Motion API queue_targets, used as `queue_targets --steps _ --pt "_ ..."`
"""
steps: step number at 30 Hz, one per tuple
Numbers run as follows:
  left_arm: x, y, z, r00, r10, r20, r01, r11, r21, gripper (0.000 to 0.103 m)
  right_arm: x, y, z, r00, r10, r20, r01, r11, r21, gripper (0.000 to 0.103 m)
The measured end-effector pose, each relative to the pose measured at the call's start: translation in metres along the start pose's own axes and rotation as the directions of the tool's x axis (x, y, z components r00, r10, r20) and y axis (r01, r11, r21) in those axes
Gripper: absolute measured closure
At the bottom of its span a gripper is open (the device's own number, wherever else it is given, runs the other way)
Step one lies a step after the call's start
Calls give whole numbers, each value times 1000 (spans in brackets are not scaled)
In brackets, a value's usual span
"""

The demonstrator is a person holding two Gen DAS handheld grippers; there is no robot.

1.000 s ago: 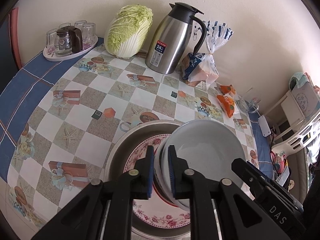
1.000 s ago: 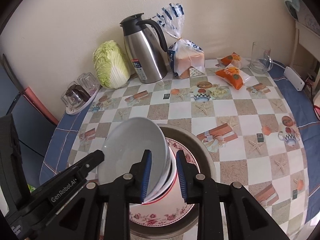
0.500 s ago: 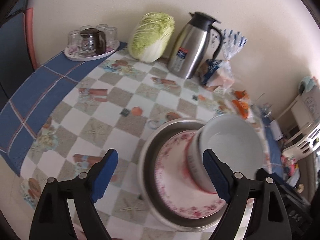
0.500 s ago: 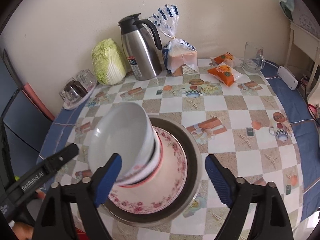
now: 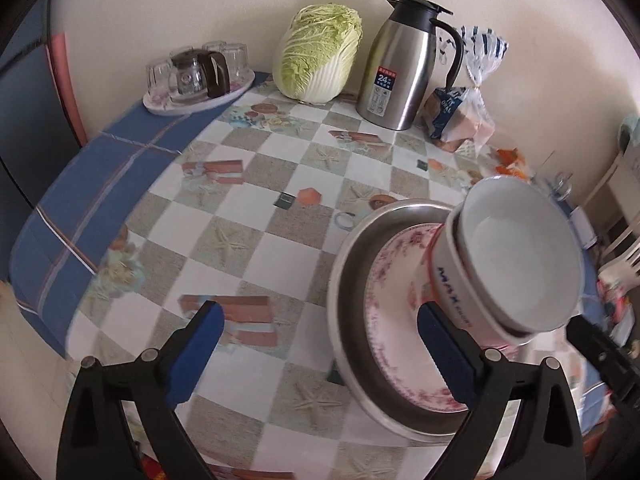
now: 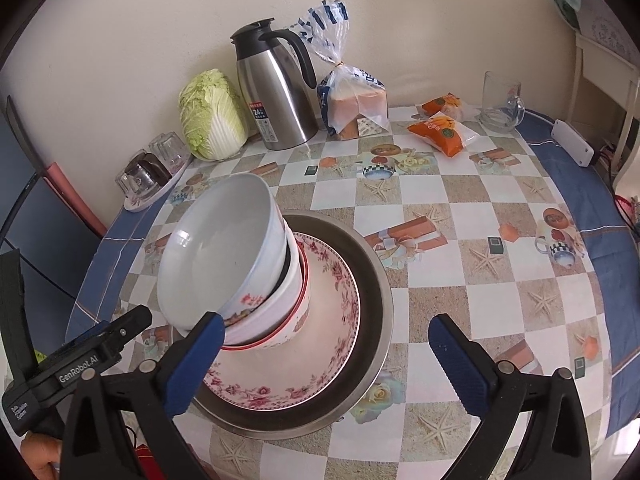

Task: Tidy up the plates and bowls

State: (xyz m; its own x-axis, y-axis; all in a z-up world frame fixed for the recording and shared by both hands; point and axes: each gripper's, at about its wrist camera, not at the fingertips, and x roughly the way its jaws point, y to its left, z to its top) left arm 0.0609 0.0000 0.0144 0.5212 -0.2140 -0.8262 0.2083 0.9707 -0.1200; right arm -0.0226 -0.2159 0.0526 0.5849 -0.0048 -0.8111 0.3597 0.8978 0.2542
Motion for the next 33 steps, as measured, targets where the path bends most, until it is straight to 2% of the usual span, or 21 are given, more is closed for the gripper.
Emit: queue_targets --steps 14,33 --pt "11 -7 -10 998 46 -37 -41 993 112 6 12 0 -7 997 -66 -42 63 996 -59 0" --pt "25 -8 -12 996 49 -75 -38 990 136 6 28 -5 -12 991 -92 -93 84 993 -78 0"
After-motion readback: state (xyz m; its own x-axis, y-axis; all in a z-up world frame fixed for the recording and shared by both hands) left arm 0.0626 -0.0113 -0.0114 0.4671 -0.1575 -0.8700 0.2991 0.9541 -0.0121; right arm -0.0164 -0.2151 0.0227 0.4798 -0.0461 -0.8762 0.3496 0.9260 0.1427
